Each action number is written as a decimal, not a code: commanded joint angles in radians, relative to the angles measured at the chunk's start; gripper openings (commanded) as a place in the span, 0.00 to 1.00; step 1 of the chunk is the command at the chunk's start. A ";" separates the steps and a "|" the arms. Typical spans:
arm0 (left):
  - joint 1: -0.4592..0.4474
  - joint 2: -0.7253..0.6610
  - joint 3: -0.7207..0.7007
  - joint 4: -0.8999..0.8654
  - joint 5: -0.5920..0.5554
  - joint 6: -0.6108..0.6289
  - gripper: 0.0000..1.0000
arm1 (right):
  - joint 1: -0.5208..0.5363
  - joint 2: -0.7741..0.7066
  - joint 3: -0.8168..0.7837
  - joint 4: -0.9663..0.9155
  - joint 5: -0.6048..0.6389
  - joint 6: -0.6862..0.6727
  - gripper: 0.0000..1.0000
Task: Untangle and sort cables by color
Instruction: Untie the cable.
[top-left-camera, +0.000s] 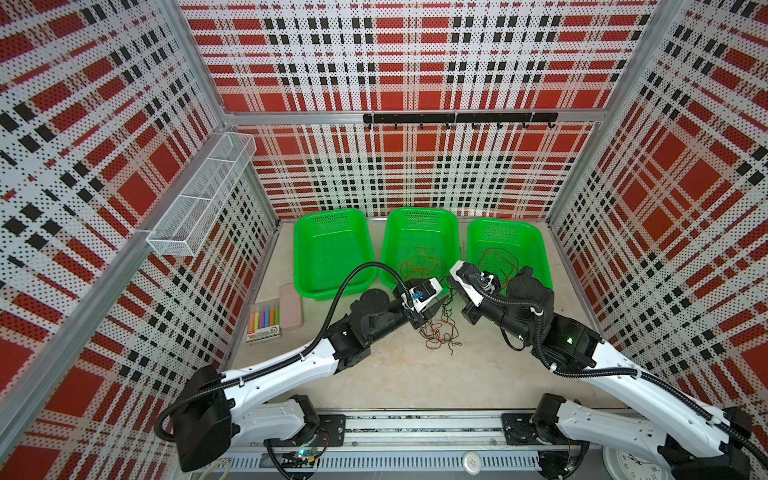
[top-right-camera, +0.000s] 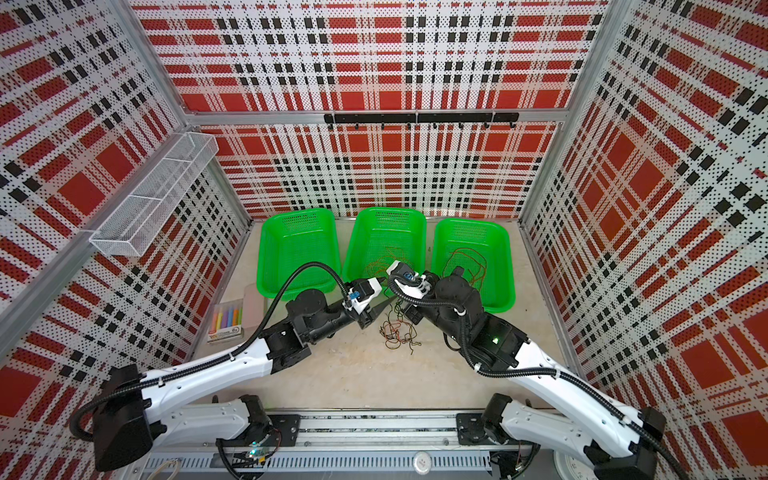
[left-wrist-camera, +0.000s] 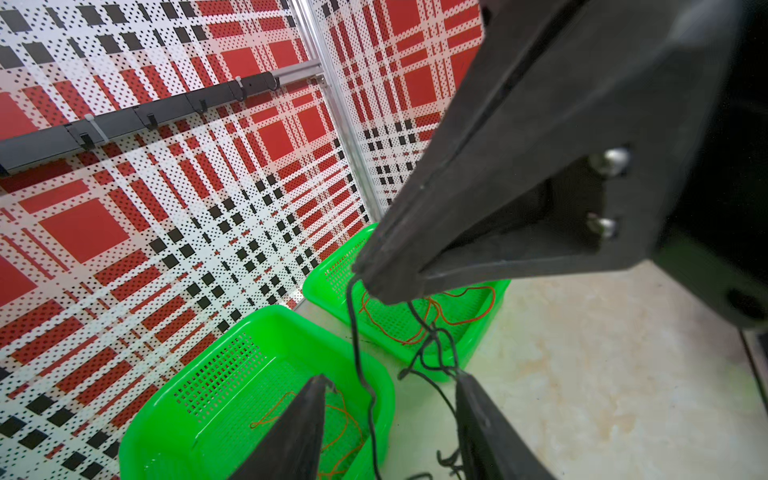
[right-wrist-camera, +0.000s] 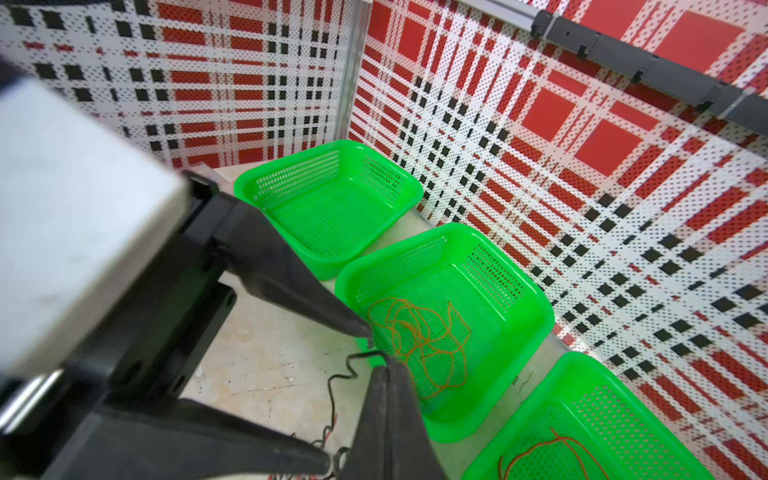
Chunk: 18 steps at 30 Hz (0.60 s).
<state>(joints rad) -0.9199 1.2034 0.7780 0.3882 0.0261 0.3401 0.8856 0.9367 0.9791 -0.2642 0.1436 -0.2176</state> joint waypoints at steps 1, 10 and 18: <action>0.014 0.024 0.057 0.040 -0.008 -0.010 0.47 | -0.002 -0.012 -0.014 0.011 -0.030 -0.009 0.00; 0.005 0.019 0.090 0.055 0.001 0.009 0.00 | -0.004 -0.022 -0.043 0.043 0.025 0.015 0.00; -0.021 -0.037 0.157 0.003 0.006 0.023 0.00 | -0.043 -0.096 -0.175 0.136 0.030 0.103 0.48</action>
<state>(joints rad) -0.9325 1.2076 0.8734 0.3843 0.0257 0.3500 0.8566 0.8711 0.8452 -0.1795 0.1707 -0.1566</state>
